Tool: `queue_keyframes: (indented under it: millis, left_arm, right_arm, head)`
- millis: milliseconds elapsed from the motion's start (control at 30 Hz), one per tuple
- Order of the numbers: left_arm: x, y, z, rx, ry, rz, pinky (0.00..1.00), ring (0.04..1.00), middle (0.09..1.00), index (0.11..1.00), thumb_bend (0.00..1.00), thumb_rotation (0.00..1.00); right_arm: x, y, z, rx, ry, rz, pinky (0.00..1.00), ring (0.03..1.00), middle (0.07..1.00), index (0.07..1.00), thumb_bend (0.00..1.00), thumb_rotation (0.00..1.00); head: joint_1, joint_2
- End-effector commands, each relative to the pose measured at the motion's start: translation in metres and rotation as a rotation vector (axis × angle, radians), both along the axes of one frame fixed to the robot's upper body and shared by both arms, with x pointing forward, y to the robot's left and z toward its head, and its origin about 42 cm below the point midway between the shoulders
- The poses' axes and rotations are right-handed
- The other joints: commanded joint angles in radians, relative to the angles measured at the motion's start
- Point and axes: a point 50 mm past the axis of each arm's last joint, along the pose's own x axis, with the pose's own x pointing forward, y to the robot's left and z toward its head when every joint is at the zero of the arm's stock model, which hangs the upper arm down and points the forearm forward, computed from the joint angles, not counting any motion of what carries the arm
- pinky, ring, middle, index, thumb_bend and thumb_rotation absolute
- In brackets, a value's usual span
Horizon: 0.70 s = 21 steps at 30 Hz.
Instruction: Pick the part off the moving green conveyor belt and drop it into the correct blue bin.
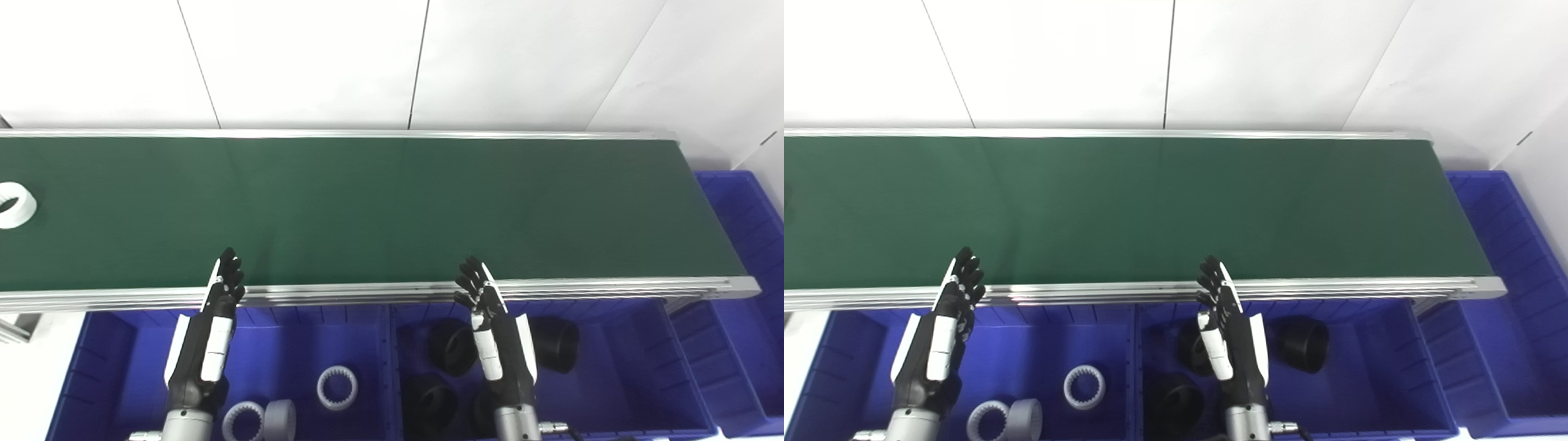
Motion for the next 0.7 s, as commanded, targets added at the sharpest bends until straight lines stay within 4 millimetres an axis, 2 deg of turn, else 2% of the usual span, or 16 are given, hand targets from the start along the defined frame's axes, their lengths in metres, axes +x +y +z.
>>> queue_keyframes:
  millis: [0,133,233,333,467,667]
  left_arm:
    - [-0.002,-0.005,0.018,-0.029,-0.067,0.016,1.0,1.0,1.0,1.0,0.71,1.0]
    - [-0.009,-0.001,0.026,-0.065,-0.067,0.019,1.0,1.0,1.0,1.0,0.76,0.98]
    - [-0.013,0.003,0.029,-0.107,-0.05,0.025,1.0,1.0,1.0,1.0,0.66,0.97]
    - [-0.017,0.004,0.028,-0.095,-0.035,0.022,1.0,1.0,1.0,1.0,0.65,0.96]
    - [-0.023,0.008,0.024,-0.04,-0.04,-0.011,1.0,1.0,1.0,1.0,0.7,0.99]
    - [-0.021,0.007,0.014,-0.022,-0.052,-0.024,1.0,1.0,1.0,1.0,0.71,1.0]
  right_arm:
    - [-0.002,-0.002,0.011,-0.004,-0.041,-0.008,0.85,0.915,0.941,0.958,0.79,0.99]
    - [-0.004,-0.004,0.013,0.002,-0.045,-0.027,0.86,0.914,0.938,0.958,0.82,0.98]
    - [-0.003,-0.006,0.014,0.003,-0.043,-0.031,0.86,0.91,0.934,0.954,0.81,0.97]
    - [-0.003,-0.01,0.014,0.01,-0.041,-0.028,0.87,0.917,0.939,0.956,0.8,0.97]
    - [-0.004,-0.011,0.014,0.014,-0.04,-0.026,0.88,0.916,0.937,0.957,0.8,0.96]
    - [-0.005,-0.009,0.013,0.017,-0.037,-0.032,0.86,0.909,0.929,0.953,0.8,0.95]
  head:
    - [0.002,0.007]
    - [-0.008,0.017]
    - [-0.008,0.03]
    - [-0.004,0.034]
    - [0.0,0.029]
    - [0.0,0.017]
